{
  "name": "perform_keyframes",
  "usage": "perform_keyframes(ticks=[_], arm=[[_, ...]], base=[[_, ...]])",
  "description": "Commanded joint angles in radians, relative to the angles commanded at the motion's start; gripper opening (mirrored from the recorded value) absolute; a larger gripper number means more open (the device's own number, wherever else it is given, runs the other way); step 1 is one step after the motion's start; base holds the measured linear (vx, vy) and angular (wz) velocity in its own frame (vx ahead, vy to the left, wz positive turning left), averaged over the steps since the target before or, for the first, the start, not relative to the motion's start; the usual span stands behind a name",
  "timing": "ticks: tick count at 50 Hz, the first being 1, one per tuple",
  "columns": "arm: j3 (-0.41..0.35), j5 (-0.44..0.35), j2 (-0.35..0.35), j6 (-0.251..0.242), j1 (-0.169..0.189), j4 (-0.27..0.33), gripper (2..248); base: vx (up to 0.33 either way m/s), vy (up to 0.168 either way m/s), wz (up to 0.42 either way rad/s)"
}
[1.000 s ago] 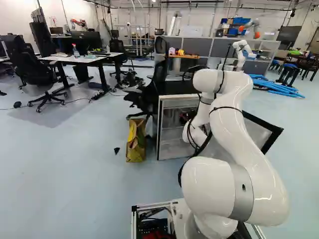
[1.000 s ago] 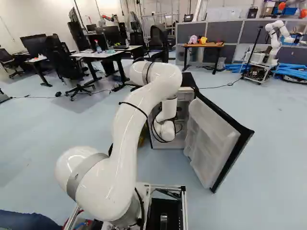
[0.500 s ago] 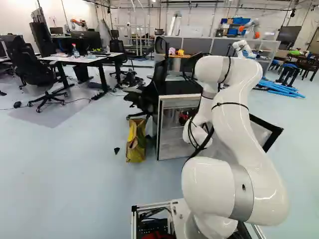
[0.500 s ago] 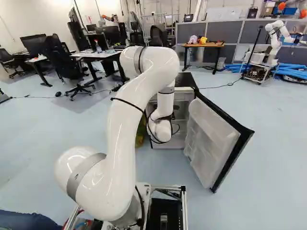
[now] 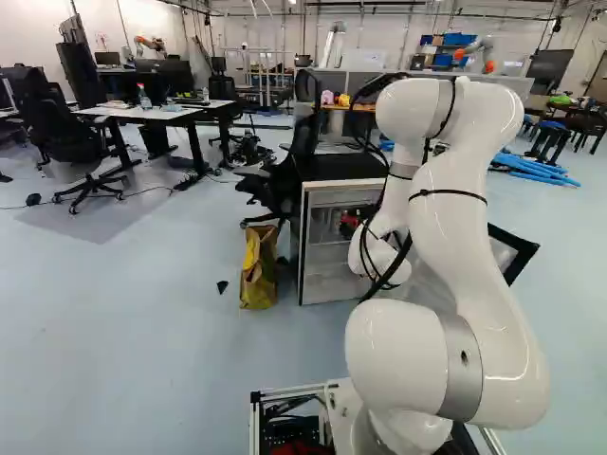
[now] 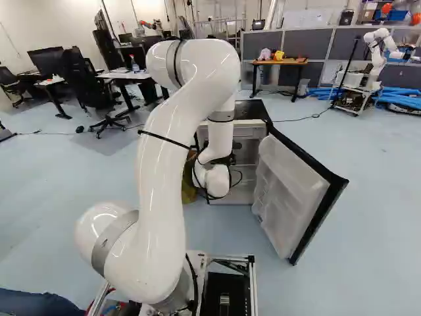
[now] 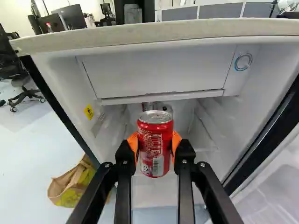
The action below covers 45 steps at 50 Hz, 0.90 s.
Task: Grab a drink from the fridge
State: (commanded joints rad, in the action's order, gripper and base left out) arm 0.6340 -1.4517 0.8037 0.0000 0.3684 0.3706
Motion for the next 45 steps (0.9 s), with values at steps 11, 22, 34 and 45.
perform_keyframes(ticks=[11,22,34,45], arm=[[-0.081,0.0,-0.073,0.0,0.002,0.0,92],[-0.157,0.0,-0.145,0.0,0.007,0.0,92],[-0.236,0.0,-0.224,0.0,0.017,0.0,92],[-0.279,0.0,-0.281,0.0,0.025,0.0,92]], base=[[0.0,0.0,0.0],[0.0,0.0,0.0],[0.0,0.0,0.0],[0.0,0.0,0.0]])
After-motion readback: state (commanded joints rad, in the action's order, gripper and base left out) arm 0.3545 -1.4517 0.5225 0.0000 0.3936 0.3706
